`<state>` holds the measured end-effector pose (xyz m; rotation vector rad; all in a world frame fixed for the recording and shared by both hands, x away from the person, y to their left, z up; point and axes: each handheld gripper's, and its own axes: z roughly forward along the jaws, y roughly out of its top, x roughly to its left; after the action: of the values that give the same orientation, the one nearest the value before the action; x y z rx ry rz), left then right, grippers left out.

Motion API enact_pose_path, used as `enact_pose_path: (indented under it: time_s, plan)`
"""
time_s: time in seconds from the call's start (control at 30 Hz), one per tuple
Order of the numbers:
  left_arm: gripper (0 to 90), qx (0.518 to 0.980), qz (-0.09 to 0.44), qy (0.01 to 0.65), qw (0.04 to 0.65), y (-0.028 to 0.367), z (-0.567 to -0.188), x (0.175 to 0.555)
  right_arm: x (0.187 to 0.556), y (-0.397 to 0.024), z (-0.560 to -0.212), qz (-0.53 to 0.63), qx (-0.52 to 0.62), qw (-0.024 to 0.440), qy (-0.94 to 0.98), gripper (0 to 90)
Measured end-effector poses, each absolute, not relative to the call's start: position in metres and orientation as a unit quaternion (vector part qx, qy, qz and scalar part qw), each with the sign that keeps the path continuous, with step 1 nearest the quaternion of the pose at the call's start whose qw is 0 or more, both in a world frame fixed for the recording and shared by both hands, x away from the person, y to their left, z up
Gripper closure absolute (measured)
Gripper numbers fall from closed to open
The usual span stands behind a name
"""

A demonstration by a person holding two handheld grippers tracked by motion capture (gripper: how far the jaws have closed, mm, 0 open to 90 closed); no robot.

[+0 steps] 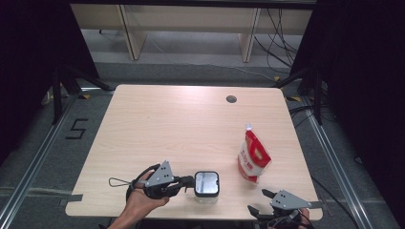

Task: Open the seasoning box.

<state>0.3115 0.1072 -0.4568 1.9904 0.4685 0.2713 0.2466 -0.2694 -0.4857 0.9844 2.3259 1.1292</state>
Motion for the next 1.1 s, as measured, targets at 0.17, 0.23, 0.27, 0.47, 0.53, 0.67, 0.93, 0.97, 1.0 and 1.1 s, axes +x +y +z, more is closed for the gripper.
enact_pose_path:
  time_s: [0.17, 0.23, 0.27, 0.47, 0.53, 0.67, 0.93, 0.97, 1.0, 1.1]
  plan:
    - [88.1, 0.824, 0.109, 0.204, 0.517, 0.108, -0.458, 0.311, 0.246, -0.269, -0.485, 0.41, 0.343, 0.19, 0.824, 33.4]
    - [88.0, 0.822, 0.107, 0.204, 0.521, 0.109, -0.459, 0.311, 0.245, -0.267, -0.484, 0.418, 0.351, 0.176, 0.819, 35.1]
    - [88.0, 0.822, 0.107, 0.204, 0.521, 0.109, -0.459, 0.311, 0.245, -0.267, -0.484, 0.418, 0.351, 0.176, 0.819, 35.1]
    - [88.1, 0.817, 0.103, 0.208, 0.528, 0.111, -0.461, 0.31, 0.246, -0.257, -0.476, 0.448, 0.341, 0.175, 0.808, 49.9]
    - [88.1, 0.816, 0.099, 0.204, 0.531, 0.112, -0.461, 0.31, 0.248, -0.25, -0.474, 0.451, 0.325, 0.161, 0.816, 54.8]
    - [88.4, 0.811, 0.099, 0.212, 0.536, 0.113, -0.463, 0.31, 0.25, -0.239, -0.472, 0.448, 0.308, 0.171, 0.822, 62.2]
    - [88.4, 0.811, 0.099, 0.21, 0.538, 0.113, -0.463, 0.309, 0.261, -0.221, -0.472, 0.461, 0.282, 0.173, 0.823, 76.2]
    - [88.5, 0.81, 0.1, 0.211, 0.538, 0.113, -0.463, 0.309, 0.261, -0.219, -0.472, 0.462, 0.277, 0.169, 0.825, 77.3]
    - [88.4, 0.81, 0.1, 0.211, 0.538, 0.113, -0.463, 0.309, 0.261, -0.219, -0.472, 0.462, 0.277, 0.169, 0.825, 77.3]
    - [88.5, 0.812, 0.104, 0.204, 0.537, 0.114, -0.463, 0.31, 0.263, -0.213, -0.472, 0.459, 0.271, 0.169, 0.829, 79.3]
